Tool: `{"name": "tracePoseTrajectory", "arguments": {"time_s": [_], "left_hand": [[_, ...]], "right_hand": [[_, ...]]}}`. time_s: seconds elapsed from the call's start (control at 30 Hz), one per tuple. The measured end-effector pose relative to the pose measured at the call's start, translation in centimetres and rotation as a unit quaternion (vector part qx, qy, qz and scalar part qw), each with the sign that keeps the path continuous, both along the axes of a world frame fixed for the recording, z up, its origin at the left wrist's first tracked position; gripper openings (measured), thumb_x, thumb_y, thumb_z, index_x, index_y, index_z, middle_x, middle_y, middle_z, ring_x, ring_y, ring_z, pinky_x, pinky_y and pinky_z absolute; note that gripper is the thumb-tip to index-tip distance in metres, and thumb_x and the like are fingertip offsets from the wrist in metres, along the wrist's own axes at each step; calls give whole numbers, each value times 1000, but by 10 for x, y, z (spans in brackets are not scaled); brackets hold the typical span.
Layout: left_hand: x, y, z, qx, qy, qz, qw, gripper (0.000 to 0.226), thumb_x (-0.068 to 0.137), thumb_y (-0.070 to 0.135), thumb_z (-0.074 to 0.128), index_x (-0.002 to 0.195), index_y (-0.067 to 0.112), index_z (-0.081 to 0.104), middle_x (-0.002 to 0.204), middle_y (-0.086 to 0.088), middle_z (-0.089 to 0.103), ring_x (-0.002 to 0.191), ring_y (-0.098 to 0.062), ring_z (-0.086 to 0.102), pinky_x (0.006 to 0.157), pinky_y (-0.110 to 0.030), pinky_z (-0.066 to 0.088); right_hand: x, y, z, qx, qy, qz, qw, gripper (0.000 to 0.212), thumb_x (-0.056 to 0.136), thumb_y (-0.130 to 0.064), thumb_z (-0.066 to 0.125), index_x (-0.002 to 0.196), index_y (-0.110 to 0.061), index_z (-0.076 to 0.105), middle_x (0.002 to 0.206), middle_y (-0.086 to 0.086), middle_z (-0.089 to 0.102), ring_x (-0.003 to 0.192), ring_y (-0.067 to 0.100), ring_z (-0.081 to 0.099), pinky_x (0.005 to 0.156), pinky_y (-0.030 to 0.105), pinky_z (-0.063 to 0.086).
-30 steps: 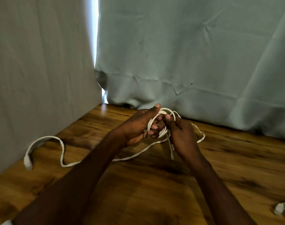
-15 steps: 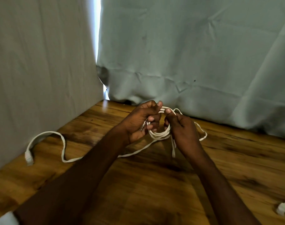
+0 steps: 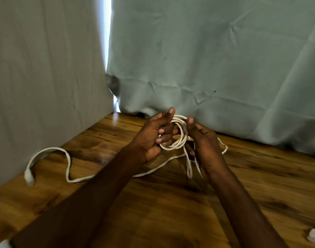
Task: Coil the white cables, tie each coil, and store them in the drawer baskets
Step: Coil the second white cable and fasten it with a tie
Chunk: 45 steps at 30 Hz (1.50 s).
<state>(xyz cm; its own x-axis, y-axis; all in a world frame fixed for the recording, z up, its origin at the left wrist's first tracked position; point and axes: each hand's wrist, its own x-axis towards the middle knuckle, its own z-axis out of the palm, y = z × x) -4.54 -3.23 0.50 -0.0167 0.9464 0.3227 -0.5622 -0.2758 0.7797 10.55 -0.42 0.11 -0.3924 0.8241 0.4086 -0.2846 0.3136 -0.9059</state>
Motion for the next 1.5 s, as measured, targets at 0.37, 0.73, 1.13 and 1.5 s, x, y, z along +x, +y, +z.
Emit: {"name": "tracePoseTrajectory", "arguments": {"time_s": [0.37,0.73,1.13,1.5], "left_hand": [[-9,-3,1,-24,-25,-96,995,20,100,20,51,81,15,46,53,7,40,31,-3,33,38,-21,28],[-5,-5,8,-111,64,-109,986,35,100,30,52,71,15,41,43,5,32,29,-8,26,43,-26,35],[-8,-8,0,-143,92,-168,971,46,107,42,43,87,6,62,68,-5,57,65,-20,60,87,-36,50],[-10,5,1,-97,-110,-120,982,31,101,29,44,73,16,49,54,6,38,35,-6,35,49,-24,46]], "right_hand": [[13,13,2,-273,-31,251,928,36,100,-43,49,81,-18,68,70,-4,53,31,2,25,43,18,8],[10,19,1,-286,34,223,931,47,96,-48,44,70,-14,63,54,-6,45,25,2,24,41,19,6],[5,4,4,-197,8,105,975,71,108,-46,38,60,-9,75,46,2,56,46,19,62,43,23,47],[4,2,-1,72,-106,-175,976,21,103,-27,62,91,-16,76,68,-5,73,63,11,70,63,29,55]]}}
